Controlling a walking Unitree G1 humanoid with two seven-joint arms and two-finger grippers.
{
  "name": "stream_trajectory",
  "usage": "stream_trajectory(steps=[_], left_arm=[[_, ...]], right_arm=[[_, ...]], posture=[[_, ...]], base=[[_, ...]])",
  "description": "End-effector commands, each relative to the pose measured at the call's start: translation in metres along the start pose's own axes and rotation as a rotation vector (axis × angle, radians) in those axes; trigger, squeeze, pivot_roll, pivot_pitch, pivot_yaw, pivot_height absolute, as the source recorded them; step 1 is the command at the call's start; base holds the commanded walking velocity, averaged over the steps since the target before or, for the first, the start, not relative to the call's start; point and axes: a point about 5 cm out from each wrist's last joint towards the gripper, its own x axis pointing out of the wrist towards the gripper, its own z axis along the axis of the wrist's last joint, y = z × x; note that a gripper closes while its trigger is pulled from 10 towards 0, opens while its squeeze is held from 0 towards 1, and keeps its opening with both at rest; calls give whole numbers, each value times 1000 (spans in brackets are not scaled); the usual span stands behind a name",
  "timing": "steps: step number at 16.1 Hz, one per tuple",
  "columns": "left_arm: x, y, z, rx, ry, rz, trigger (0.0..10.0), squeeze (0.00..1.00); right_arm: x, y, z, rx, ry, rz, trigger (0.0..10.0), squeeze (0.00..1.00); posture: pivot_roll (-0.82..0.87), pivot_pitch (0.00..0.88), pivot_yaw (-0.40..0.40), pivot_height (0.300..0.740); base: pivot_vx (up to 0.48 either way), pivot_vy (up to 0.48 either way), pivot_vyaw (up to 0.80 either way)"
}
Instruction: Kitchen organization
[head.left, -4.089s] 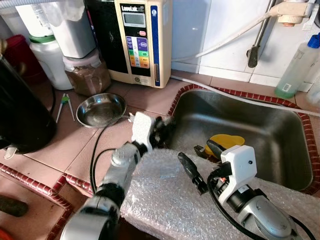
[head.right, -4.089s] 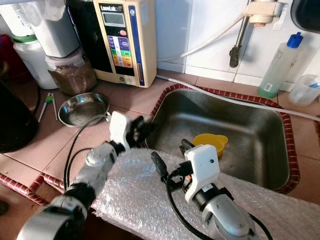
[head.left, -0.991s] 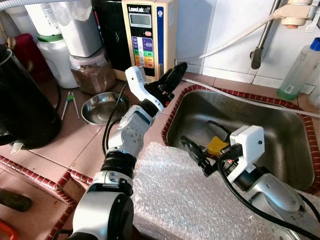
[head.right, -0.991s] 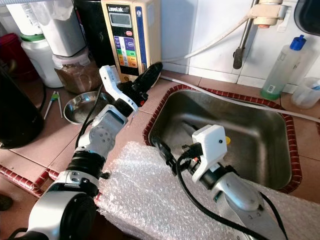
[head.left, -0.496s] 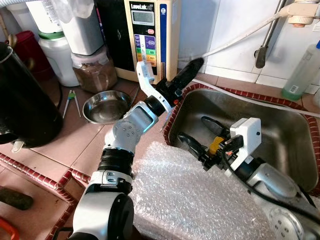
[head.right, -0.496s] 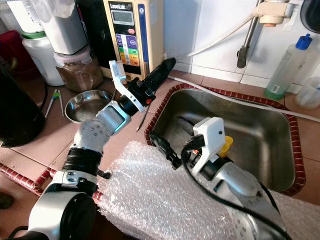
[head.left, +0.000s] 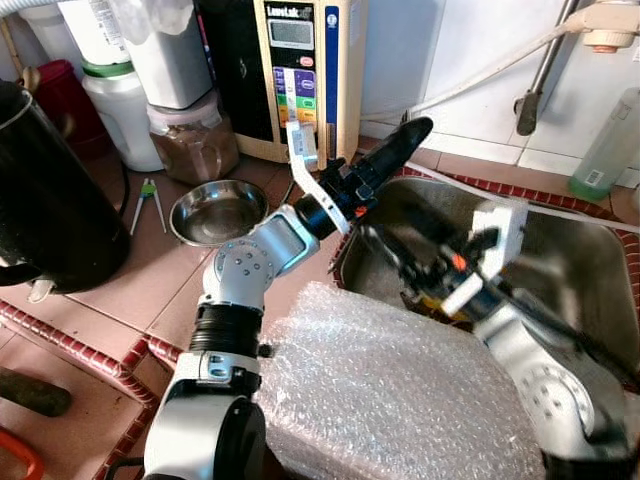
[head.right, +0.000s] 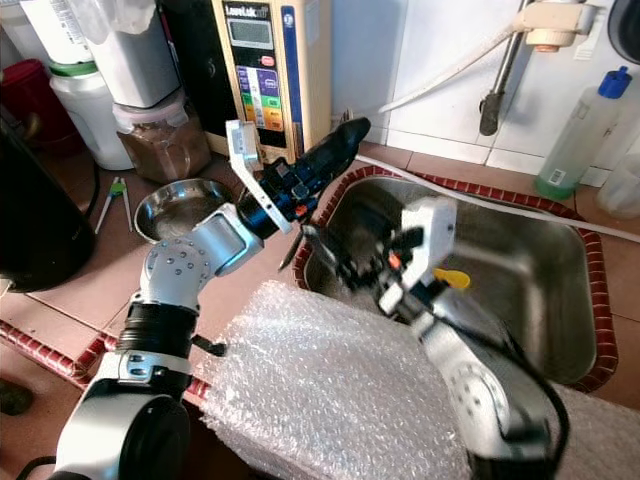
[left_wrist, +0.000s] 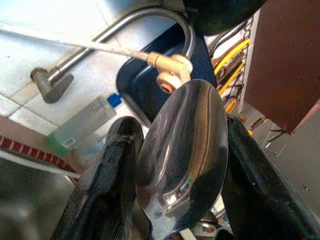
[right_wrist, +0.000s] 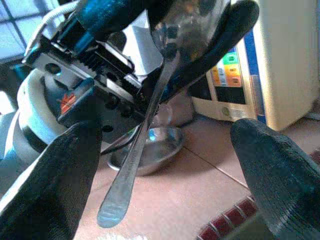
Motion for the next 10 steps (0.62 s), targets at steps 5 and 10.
stream_trajectory(steps=[5,10], left_arm=[[3,-4,-14,-50,11,-16,0,0],[5,-8,-15,-54,9,-28,0,0]], right_arm=[[11,7,-4,73,-19,77,0,0],[12,19,-22,171,15,140,0,0]], posture=[[-81,86,72,740],[-84,87,74,740]], base=[[0,0,0],[0,0,0]])
